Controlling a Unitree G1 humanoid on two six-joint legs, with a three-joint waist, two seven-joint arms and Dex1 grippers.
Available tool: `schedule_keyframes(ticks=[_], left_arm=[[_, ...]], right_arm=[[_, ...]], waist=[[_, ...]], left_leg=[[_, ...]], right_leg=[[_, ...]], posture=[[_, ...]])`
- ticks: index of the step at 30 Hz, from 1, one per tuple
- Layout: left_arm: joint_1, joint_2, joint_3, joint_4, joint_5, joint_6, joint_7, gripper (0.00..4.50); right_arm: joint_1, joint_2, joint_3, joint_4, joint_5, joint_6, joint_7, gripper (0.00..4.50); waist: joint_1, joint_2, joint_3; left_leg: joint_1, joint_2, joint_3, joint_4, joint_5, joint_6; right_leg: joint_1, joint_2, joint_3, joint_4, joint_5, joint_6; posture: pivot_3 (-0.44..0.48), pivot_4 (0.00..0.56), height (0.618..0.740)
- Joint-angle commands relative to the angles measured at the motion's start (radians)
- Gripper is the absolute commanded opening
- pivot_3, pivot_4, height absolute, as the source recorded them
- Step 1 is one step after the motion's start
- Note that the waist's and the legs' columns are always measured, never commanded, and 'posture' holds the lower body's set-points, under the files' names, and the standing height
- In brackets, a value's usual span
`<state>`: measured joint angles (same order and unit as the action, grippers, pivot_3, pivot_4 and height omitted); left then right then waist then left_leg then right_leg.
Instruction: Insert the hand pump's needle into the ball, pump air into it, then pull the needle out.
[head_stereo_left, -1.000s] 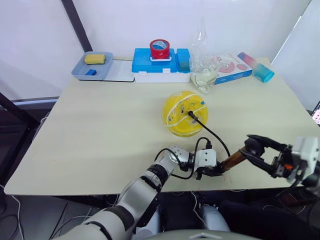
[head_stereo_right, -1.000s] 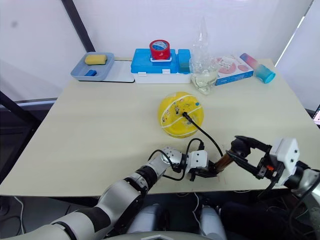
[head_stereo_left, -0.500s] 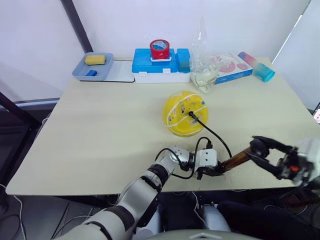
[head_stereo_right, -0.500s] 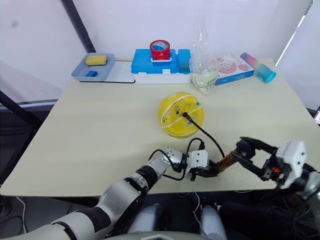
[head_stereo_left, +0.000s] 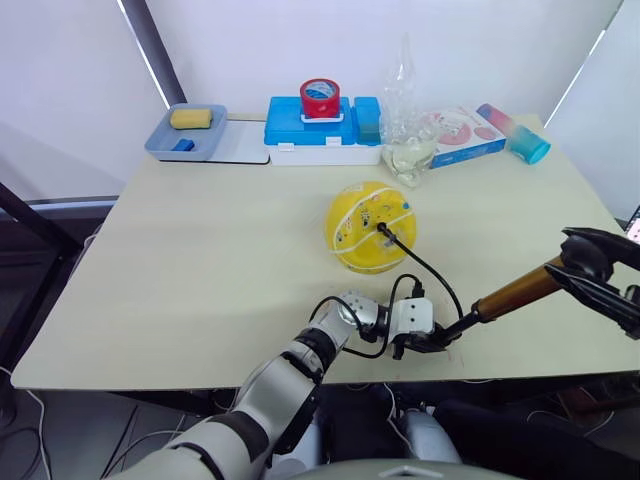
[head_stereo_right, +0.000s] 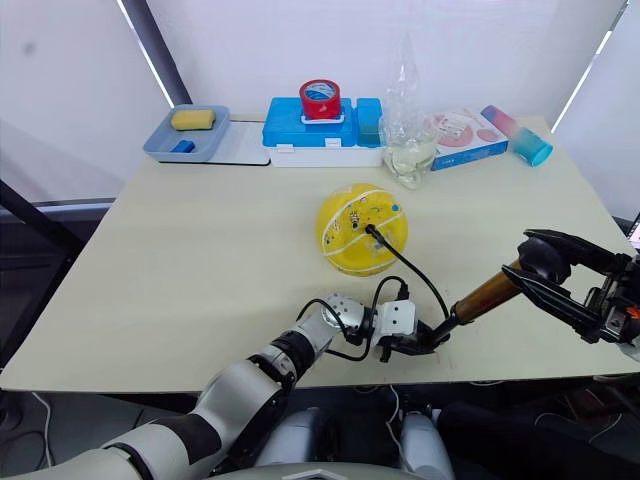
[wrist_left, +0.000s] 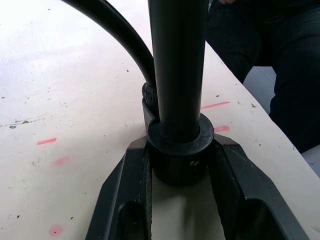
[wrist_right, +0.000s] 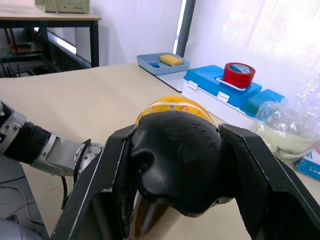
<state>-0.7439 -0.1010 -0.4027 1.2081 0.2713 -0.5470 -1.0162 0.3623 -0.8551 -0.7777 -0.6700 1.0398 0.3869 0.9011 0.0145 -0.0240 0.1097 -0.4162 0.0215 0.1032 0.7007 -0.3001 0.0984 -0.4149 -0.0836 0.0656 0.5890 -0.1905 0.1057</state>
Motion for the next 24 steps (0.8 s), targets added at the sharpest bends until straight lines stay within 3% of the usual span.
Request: schedule_keyframes(ticks=[1, 6, 13, 18, 24], left_arm=[[0.018, 0.01, -0.027, 0.031, 0.034, 0.018, -0.015, 1.1], [0.019, 0.01, -0.025, 0.031, 0.033, 0.02, -0.012, 1.1], [0.023, 0.011, -0.023, 0.027, 0.03, 0.019, -0.007, 1.1], [0.026, 0.016, -0.023, 0.025, 0.03, 0.019, -0.009, 1.1], [0.026, 0.016, -0.023, 0.025, 0.03, 0.02, -0.01, 1.1]], right_arm=[[0.016, 0.02, 0.049, -0.006, -0.075, -0.011, 0.008, 2.05], [0.041, 0.082, 0.281, 0.081, -0.311, -0.1, 0.037, 2.05], [0.008, 0.17, 0.472, 0.243, -0.495, -0.238, 0.041, 2.05], [-0.039, 0.214, 0.506, 0.282, -0.513, -0.303, 0.035, 2.05], [-0.091, 0.164, 0.389, 0.174, -0.369, -0.249, 0.022, 2.05]], waist=[[0.0, 0.0, 0.0], [0.0, -0.001, -0.002], [0.0, -0.001, -0.003], [-0.001, -0.001, -0.002], [0.0, 0.002, -0.001]], left_leg=[[0.0, 0.0, -0.002, 0.0, 0.0, 0.0], [0.001, 0.0, -0.006, 0.0, 0.0, -0.001], [0.001, -0.001, -0.008, 0.0, 0.0, -0.001], [0.001, -0.001, -0.014, 0.0, 0.001, -0.003], [0.0, -0.002, -0.018, 0.0, 0.003, -0.005]], right_leg=[[0.0, 0.0, -0.003, 0.0, 0.0, 0.0], [0.002, -0.005, -0.017, 0.001, 0.0, -0.002], [0.002, -0.017, -0.037, 0.001, 0.001, -0.004], [0.004, -0.02, -0.047, 0.001, 0.001, -0.006], [0.004, -0.02, -0.05, 0.001, 0.001, -0.008]], posture=[[0.0, 0.15, 0.737], [0.0, 0.15, 0.737], [0.0, 0.15, 0.737], [0.0, 0.15, 0.737], [0.0, 0.15, 0.737]])
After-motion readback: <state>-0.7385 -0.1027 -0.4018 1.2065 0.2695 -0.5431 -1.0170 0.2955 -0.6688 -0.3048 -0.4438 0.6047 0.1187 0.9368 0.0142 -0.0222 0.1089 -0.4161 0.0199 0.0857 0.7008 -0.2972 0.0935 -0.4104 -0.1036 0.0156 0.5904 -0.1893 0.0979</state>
